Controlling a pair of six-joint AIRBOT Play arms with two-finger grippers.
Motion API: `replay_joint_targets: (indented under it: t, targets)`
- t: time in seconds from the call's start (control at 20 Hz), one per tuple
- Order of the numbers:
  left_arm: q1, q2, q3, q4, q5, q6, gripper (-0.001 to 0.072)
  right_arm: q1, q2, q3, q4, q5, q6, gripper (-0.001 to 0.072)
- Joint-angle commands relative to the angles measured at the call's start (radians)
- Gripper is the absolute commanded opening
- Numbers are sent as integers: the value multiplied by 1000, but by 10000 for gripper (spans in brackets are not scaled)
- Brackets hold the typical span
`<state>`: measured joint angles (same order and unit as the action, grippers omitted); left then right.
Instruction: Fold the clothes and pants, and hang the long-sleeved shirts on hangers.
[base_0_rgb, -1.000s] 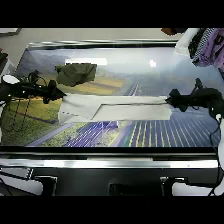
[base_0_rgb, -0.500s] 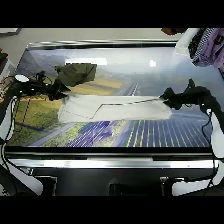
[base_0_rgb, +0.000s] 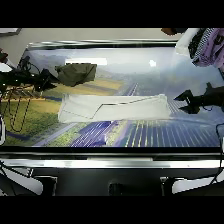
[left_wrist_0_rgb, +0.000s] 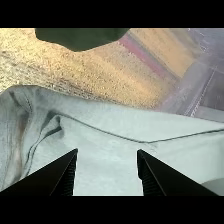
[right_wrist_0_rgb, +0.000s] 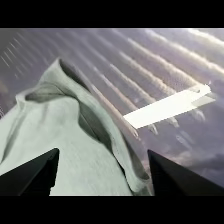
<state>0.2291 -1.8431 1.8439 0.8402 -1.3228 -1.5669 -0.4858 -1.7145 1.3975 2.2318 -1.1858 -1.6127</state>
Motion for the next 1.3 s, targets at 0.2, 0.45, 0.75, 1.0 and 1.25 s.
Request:
replay_joint_targets:
  t: [0.2, 0.45, 0.75, 1.0, 1.25]
  targets:
    - [-24, 23, 7, 41, 4, 0, 442, 39, -100, 6, 63, -57, -166, 670]
    - [-37, 23, 7, 47, 6, 0, 442, 121, -132, 6, 58, -9, -164, 662]
    - [-45, 23, 7, 46, -6, -1, 280, 151, -92, 6, 48, -32, -116, 34]
    - [-152, -5, 2, 45, -1, -67, 23, 151, 99, 37, -105, -77, 66, 33]
    - [-436, -114, 2, -26, 152, -187, 23, 151, 293, 113, -276, -204, 193, 33]
